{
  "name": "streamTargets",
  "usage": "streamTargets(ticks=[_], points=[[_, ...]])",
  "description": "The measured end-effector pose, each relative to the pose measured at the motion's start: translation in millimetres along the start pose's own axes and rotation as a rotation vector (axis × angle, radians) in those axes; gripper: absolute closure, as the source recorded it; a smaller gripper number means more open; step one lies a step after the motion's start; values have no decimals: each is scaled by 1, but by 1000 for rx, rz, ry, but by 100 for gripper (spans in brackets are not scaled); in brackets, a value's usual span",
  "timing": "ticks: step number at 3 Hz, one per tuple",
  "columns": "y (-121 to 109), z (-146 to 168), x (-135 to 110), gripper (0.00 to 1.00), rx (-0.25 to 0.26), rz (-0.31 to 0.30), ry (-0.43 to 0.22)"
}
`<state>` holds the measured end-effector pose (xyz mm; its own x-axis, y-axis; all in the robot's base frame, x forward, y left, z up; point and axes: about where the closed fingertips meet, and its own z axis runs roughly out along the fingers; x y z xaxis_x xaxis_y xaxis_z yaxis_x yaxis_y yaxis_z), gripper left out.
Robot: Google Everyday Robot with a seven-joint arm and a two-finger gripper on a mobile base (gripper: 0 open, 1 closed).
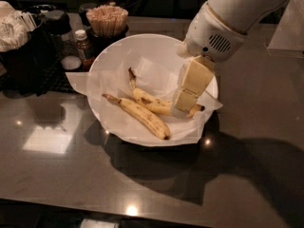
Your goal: Pick banana from white bowl
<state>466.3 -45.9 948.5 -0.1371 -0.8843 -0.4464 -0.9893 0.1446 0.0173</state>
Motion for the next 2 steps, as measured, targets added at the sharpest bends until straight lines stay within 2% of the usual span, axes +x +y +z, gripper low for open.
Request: streamTargets(ticks=[1, 2], points=[[13, -7, -10, 19, -13, -67, 2], [11, 5, -14, 42, -61, -90, 8]])
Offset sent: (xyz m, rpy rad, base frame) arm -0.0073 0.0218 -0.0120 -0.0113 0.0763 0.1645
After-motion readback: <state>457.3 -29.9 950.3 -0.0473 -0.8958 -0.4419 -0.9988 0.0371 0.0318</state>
